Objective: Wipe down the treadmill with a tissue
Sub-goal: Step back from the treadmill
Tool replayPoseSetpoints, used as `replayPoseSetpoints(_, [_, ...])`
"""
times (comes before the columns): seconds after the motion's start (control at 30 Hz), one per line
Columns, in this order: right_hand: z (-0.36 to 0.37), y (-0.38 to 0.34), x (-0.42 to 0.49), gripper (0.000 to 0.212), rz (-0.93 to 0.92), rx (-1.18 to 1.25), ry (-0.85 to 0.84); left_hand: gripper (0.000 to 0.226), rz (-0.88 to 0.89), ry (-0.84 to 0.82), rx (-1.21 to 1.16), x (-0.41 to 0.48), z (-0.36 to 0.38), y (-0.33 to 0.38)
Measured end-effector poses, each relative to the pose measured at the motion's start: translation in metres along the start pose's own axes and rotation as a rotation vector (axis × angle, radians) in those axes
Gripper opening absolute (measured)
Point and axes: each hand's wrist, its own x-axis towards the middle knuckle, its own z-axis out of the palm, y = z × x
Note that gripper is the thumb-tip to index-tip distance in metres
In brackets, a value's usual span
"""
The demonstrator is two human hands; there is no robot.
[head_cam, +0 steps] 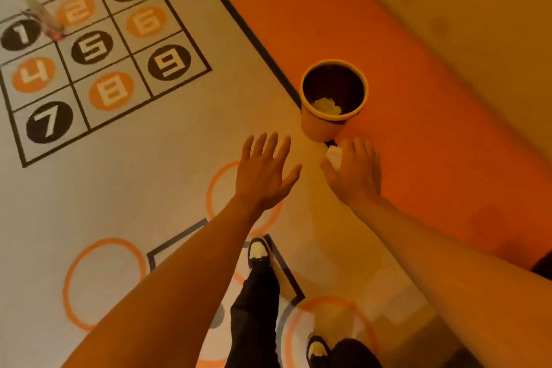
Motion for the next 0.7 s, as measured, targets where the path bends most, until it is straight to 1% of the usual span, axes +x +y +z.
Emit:
replayPoseSetpoints(0.03, [-0.005,-0.007,0.023,0.057,0.037,0.01,0.015,0.089,0.039,-0.001,0.006,0.025,-0.009,-0.007])
replayPoseSetpoints(0.07, [-0.008,-0.014,0.048,0.062,0.068,0.015,0.027,0.089,0.068,-0.005,0.023,0.052,-0.019,-0.014])
replayPoseSetpoints(0.13, [-0.01,-0.023,0.094,0.077,0.123,0.022,0.012,0.088,0.121,-0.026,0.027,0.103,-0.033,-0.028])
replayPoseSetpoints(0.2, [-0.013,-0.026,0.13,0.082,0.152,0.037,0.015,0.087,0.165,-0.023,0.045,0.149,-0.043,-0.034])
replayPoseSetpoints(0.23, [-0.013,-0.025,0.147,0.082,0.173,0.047,0.034,0.086,0.19,-0.019,0.062,0.172,-0.046,-0.036])
replayPoseSetpoints(0.27, [-0.014,-0.022,0.172,0.081,0.215,0.057,0.038,0.086,0.212,-0.05,0.086,0.207,-0.051,-0.036])
replayPoseSetpoints(0.3, [-0.014,-0.022,0.181,0.079,0.209,0.055,0.045,0.086,0.224,-0.041,0.074,0.218,-0.052,-0.038])
replayPoseSetpoints(0.37, [-0.009,-0.013,0.219,0.073,0.251,0.06,0.018,0.084,0.269,-0.08,0.093,0.266,-0.054,-0.035])
replayPoseSetpoints(0.47, [0.003,0.002,0.276,0.062,0.299,0.09,0.026,0.085,0.311,-0.099,0.13,0.332,-0.05,-0.028])
replayPoseSetpoints(0.53, [0.016,0.013,0.311,0.06,0.336,0.137,0.033,0.083,0.302,-0.141,0.117,0.37,-0.037,-0.027])
replayPoseSetpoints(0.6, [0.037,0.022,0.34,0.063,0.363,0.16,0.033,0.081,0.308,-0.154,0.127,0.4,-0.016,-0.033])
replayPoseSetpoints(0.7, [0.076,0.037,0.365,0.062,0.413,0.168,-0.035,0.078,0.32,-0.22,0.145,0.432,0.019,-0.046])
